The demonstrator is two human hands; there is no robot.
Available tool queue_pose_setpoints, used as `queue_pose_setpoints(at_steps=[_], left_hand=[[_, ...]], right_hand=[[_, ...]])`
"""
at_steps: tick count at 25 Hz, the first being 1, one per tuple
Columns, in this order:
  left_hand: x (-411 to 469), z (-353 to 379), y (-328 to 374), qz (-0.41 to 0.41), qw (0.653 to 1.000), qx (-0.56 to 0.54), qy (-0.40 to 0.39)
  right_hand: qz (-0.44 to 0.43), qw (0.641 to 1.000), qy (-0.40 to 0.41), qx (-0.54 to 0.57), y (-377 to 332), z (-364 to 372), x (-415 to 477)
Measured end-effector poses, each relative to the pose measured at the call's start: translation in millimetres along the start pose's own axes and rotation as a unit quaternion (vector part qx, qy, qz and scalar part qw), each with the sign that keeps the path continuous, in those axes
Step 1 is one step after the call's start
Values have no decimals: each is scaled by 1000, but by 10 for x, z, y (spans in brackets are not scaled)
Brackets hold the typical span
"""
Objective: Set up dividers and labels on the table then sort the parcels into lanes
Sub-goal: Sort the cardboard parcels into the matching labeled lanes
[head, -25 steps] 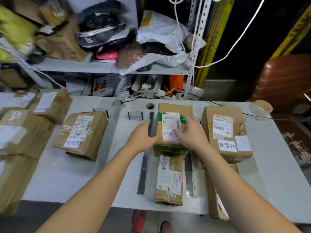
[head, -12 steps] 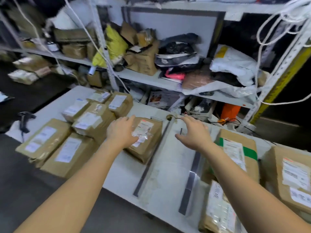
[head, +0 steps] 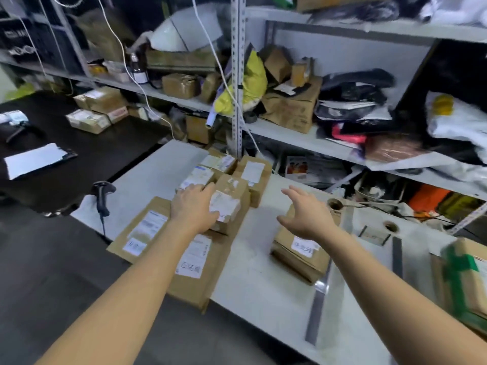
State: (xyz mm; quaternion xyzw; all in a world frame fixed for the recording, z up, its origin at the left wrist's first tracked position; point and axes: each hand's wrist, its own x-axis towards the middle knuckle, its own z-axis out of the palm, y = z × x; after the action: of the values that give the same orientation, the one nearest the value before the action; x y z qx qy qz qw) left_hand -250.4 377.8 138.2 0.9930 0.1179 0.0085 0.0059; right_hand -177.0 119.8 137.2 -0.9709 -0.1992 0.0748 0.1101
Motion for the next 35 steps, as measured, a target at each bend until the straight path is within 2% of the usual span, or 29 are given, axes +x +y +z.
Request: queue_pose_setpoints(at_steps=[8,13,16,19,23,26,29,33,35], left_hand=[[613,90,-995,-33,999,-36,-22],[1044,237,-1306,-68,992,-72,-76],[1294,404,-1426,-87,982,-132,-101],[1496,591,-1461,-93,964,-216,-125],[1796,909,-1598,-88,931,-307,-176],[1929,1087,-1700,-85,893,-387,-214],[1955,1199,-1741,-55,851,-459,-249],[1955,1280,-1788,-31,818,-511,-261],[1950,1237,-1793,-17,816,-512,-268]], right_hand=[[-38,998,-12,48,-882,316,984],[-59,985,-42,155,-1173,598,1592],[-24,970,-32,238,-1398,822,1828],[14,957,-28,290,-1611,1022,1984],[75,951,-38,297,-1896,1262,2203],[152,934,17,324,-2082,1403,2277],[200,921,19,335,-2256,1449,2257],[245,875,32,416,-2344,1447,2219],[256,849,36,461,-2366,1406,2184]])
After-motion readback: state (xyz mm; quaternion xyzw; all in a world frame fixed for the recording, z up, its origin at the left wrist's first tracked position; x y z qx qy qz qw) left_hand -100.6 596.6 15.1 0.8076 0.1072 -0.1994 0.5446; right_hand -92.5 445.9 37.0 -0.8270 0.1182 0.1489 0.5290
